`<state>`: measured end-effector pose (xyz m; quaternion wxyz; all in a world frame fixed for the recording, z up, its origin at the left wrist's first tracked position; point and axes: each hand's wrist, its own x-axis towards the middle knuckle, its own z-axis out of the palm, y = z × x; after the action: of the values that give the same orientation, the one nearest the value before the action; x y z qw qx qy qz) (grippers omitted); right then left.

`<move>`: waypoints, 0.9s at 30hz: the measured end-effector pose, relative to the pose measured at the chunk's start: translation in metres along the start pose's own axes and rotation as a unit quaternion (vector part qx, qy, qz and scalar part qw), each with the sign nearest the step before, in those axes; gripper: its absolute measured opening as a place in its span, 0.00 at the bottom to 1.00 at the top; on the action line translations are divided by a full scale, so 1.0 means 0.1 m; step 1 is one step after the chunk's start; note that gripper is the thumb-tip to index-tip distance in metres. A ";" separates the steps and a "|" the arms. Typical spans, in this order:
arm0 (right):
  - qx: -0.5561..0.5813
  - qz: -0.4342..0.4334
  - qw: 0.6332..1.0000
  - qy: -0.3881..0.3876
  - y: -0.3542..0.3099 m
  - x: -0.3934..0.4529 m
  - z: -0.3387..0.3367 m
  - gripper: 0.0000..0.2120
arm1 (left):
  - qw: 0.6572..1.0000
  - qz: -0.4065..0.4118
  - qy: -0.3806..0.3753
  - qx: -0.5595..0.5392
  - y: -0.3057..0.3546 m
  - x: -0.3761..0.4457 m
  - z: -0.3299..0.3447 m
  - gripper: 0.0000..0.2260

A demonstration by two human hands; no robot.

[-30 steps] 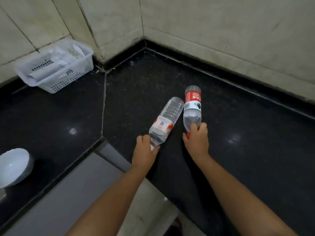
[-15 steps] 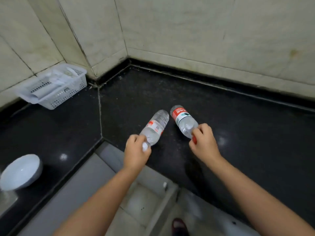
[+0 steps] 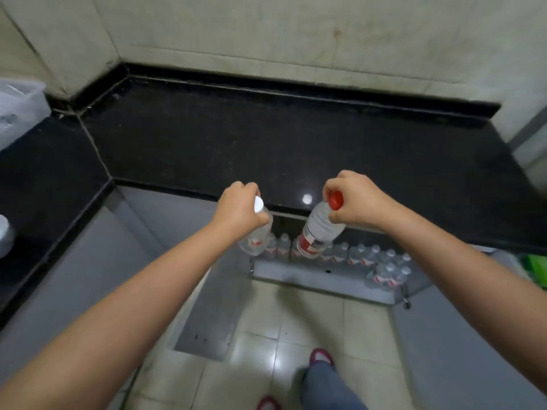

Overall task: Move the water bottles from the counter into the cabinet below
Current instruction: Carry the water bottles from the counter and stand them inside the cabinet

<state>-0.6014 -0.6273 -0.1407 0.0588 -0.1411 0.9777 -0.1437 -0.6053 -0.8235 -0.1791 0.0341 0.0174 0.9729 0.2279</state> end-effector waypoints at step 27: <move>0.009 0.131 0.972 -0.193 3.61 -0.25 3.64 0.16 | 0.912 0.121 -0.333 0.207 0.33 0.90 4.56 0.15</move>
<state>-0.6143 -0.3843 -0.5930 0.2659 -0.0365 0.9566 -0.1139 -0.6602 -0.5877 -0.5774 0.3240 0.2164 0.9210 0.0047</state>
